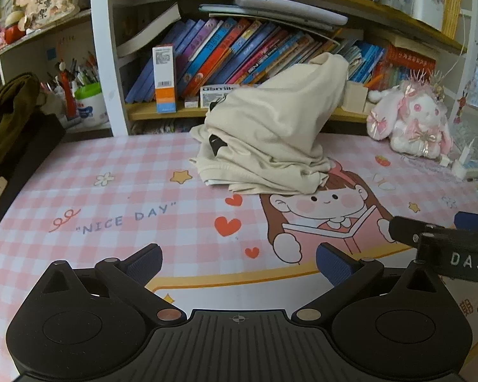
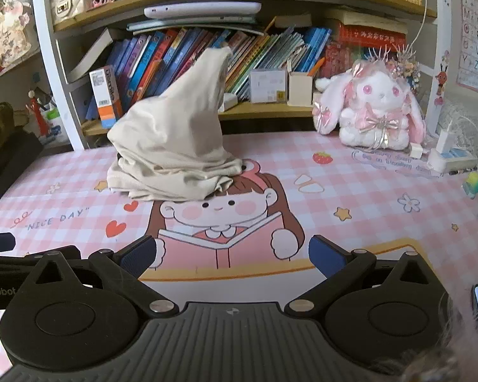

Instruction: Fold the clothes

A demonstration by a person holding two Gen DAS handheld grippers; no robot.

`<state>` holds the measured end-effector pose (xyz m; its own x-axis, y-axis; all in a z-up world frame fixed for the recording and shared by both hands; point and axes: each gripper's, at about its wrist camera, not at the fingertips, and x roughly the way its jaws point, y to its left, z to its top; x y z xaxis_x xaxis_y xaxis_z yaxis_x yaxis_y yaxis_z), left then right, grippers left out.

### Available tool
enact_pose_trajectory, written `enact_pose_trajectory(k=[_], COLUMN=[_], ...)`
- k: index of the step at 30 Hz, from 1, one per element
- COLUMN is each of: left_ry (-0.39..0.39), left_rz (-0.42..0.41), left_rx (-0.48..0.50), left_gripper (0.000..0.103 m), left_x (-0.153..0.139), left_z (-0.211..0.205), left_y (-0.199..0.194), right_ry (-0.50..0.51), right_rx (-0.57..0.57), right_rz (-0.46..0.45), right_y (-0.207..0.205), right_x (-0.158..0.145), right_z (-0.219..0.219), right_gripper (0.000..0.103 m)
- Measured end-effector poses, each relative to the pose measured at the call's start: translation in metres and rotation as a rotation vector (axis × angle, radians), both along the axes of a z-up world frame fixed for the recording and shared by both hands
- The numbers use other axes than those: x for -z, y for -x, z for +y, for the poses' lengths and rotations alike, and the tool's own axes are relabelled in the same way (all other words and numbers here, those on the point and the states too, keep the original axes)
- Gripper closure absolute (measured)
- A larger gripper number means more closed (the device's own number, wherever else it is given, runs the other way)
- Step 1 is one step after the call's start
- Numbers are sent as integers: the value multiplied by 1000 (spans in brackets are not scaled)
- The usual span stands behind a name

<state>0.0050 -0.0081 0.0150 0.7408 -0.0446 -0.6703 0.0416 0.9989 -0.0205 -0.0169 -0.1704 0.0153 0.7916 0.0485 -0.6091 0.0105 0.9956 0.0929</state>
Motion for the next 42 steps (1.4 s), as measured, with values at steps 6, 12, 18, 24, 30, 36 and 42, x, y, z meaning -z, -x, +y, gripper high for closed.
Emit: enact_pose_trajectory(k=[6, 12, 18, 24, 30, 36, 42], left_ry=[4, 3, -10, -25, -14, -13, -39], left_rz=[-7, -14, -25, -40, -60, -56, -69], left_rx=[-11, -33, -64, -62, -57, -59, -70], left_gripper=[0, 0, 0, 0, 0, 0, 0], left_x=[1, 1, -2, -5, -7, -5, -7], left_z=[3, 7, 13, 12, 12, 13, 14], left_y=[4, 7, 11, 16, 19, 22, 27], right_ry=[10, 16, 18, 21, 29, 35, 21], right_rx=[-13, -36, -55, -75, -57, -57, -57], right_rz=[-22, -35, -13, -11, -33, -34, -35], right_y=[-3, -4, -1, 6, 12, 19, 21], right_x=[-4, -4, -1, 0, -4, -5, -4], right_z=[5, 8, 10, 17, 16, 16, 16], right_gripper=[0, 0, 0, 0, 0, 0, 0])
